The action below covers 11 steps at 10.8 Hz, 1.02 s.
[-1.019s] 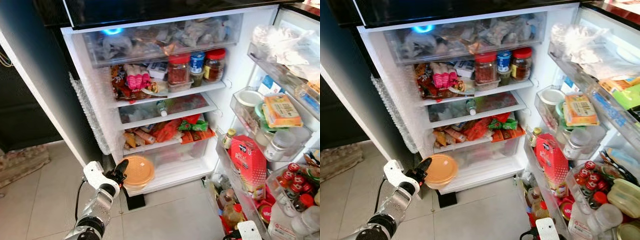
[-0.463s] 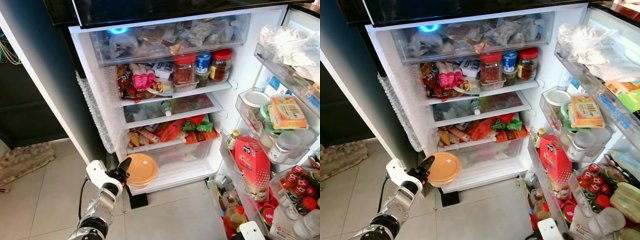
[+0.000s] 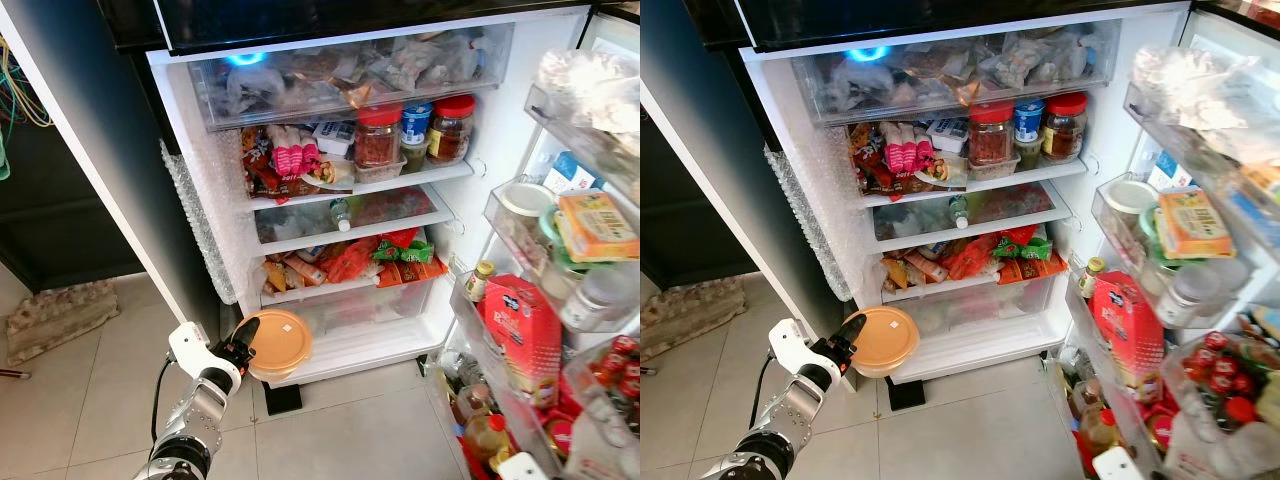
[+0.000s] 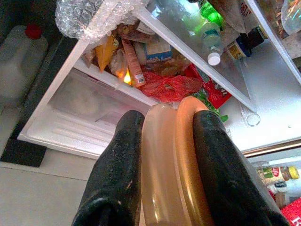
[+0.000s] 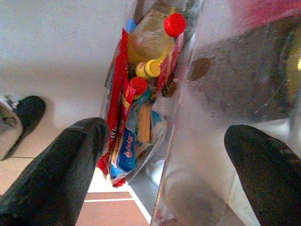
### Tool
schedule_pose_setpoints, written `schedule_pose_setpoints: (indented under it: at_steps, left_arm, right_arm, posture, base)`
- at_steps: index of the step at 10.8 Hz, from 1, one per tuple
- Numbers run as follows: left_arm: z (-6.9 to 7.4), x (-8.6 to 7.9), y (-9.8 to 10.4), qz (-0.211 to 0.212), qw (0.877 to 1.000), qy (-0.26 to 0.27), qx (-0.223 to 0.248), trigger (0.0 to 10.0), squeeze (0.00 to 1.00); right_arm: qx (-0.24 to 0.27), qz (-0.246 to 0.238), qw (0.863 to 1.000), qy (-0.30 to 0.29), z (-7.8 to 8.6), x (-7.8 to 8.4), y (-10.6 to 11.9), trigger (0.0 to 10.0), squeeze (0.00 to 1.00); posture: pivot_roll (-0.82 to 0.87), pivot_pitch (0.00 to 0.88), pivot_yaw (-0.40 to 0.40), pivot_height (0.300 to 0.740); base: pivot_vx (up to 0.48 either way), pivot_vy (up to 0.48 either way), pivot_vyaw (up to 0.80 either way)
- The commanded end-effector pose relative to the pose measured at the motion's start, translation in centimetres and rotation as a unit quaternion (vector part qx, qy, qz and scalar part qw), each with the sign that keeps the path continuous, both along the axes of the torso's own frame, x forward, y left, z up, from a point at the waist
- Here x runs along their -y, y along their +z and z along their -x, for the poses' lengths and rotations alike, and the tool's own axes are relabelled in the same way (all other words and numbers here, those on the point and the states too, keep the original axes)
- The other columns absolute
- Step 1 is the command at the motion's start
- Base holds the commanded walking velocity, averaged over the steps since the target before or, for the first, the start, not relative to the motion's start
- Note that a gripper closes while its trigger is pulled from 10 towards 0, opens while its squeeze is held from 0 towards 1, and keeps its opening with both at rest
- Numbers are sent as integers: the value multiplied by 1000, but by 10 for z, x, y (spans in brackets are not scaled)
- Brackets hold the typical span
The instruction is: Restocking fridge
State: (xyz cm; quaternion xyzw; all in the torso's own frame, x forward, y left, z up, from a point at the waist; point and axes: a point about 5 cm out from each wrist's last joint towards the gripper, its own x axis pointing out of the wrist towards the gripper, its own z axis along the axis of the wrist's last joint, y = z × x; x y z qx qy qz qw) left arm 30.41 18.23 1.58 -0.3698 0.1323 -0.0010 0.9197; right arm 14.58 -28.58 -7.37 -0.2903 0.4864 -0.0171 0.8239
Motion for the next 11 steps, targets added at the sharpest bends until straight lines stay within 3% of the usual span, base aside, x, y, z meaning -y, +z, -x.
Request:
schedule_pose_setpoints:
  at_steps: [1, 2, 3, 4, 5, 8, 11]
  left_arm:
    - [0, -4, 1, -4, 1000, 2, 0, 10000, 0]
    - [0, -4, 1, -3, 1000, -1, -1, 10000, 0]
    - [-1, -1, 1, -1, 1000, -4, -1, 10000, 0]
    - [-2, 0, 2, 2, 1000, -9, 2, 10000, 0]
    - [-3, 3, 3, 5, 1000, -17, 6, 10000, 0]
    - [-5, 2, 6, 3, 1000, -26, 12, 10000, 0]
    - [-7, 3, 8, 6, 999, -36, 15, 10000, 0]
  right_arm:
    - [6, 18, 1000, -22, 1, 14, 5, 10000, 0]
    - [16, 9, 999, -36, -2, 13, 6, 10000, 0]
    - [26, -17, 999, -44, -6, 2, 3, 10000, 0]
    - [30, -56, 996, -66, -8, -12, -2, 10000, 0]
    - [46, -126, 986, -103, -14, -39, -8, 10000, 0]
    - [39, -185, 975, -117, -17, -73, -15, 10000, 0]
    - [44, -193, 972, -130, -21, -74, -14, 10000, 0]
  posture:
    - [-38, 0, 43, 740]
    - [-38, 0, 43, 740]
    - [-38, 0, 43, 740]
    - [-40, 0, 43, 740]
    - [-38, 0, 42, 740]
    - [-35, 0, 43, 740]
    - [-44, 0, 49, 740]
  base:
    - [0, 0, 0]
    - [0, 0, 0]
    - [0, 0, 0]
    - [0, 0, 0]
    - [0, 0, 0]
    - [0, 0, 0]
    - [258, 0, 0]
